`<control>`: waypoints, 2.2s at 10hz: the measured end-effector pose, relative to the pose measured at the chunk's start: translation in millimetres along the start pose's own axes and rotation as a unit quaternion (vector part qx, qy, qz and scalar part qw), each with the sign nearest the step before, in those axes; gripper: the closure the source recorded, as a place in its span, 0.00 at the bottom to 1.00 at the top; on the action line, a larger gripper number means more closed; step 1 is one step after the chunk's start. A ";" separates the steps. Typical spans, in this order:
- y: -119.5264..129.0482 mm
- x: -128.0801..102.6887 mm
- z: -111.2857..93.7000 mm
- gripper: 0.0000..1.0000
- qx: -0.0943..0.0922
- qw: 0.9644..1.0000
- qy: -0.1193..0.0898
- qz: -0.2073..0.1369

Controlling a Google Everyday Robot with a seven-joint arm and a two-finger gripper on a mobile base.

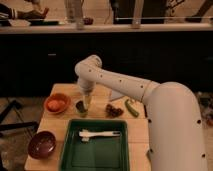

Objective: Stack cups into tray

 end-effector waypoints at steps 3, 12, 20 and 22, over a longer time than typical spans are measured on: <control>-4.4 8.8 1.5 0.20 0.005 1.000 0.012 0.006; -23.9 13.6 7.7 0.35 0.002 1.000 0.009 0.001; -27.1 9.2 30.5 0.42 -0.019 1.000 -0.017 -0.004; -26.3 2.7 42.5 0.42 -0.030 0.999 -0.027 -0.009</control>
